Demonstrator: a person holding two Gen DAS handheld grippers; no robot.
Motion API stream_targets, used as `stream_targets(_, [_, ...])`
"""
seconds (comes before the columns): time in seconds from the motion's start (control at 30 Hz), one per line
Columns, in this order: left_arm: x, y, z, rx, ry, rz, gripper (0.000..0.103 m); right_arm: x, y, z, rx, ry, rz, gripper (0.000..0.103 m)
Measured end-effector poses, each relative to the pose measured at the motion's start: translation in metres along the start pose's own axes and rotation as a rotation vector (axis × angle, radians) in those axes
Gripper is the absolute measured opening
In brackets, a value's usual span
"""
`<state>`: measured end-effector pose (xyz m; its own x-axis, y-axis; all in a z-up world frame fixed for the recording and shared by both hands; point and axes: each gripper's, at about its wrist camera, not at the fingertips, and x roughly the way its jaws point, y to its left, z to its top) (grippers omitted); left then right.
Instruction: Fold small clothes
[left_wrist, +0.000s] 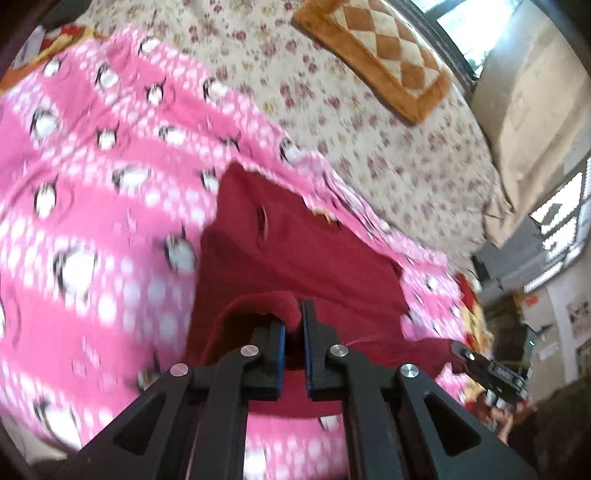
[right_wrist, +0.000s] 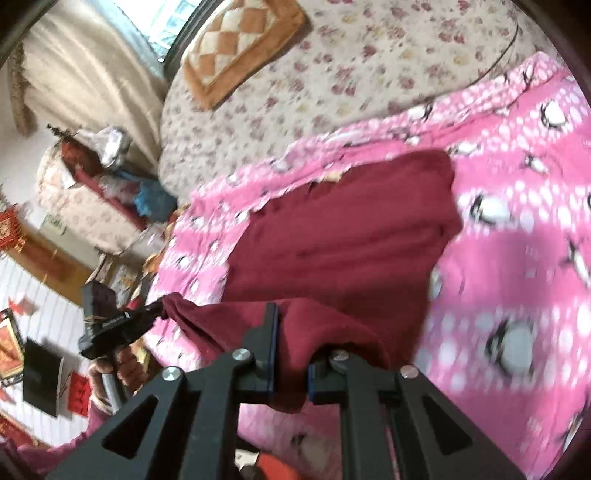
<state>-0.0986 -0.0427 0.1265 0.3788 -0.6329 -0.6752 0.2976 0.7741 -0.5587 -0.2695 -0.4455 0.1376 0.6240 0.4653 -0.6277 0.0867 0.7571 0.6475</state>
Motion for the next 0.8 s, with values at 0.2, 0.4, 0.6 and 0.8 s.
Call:
stream_targets(0.2, [0.04, 0.007, 0.031, -0.049, -0.03, 0.003, 0.0, 0.021, -0.016, 0.038, 0.028, -0.036, -0.023, 0.011])
stream_targets(0.4, [0.076, 0.011, 0.051, -0.084, -0.022, 0.025, 0.0, 0.042, -0.034, 0.063, 0.045, -0.055, -0.06, 0.011])
stream_targets(0.6, [0.102, 0.012, 0.067, -0.081, -0.011, 0.058, 0.0, 0.064, -0.049, 0.092, 0.047, -0.056, -0.101, 0.011])
stream_targets(0.8, [0.13, 0.016, 0.087, -0.088, -0.008, 0.091, 0.0, 0.086, -0.067, 0.119, 0.078, -0.061, -0.109, 0.011])
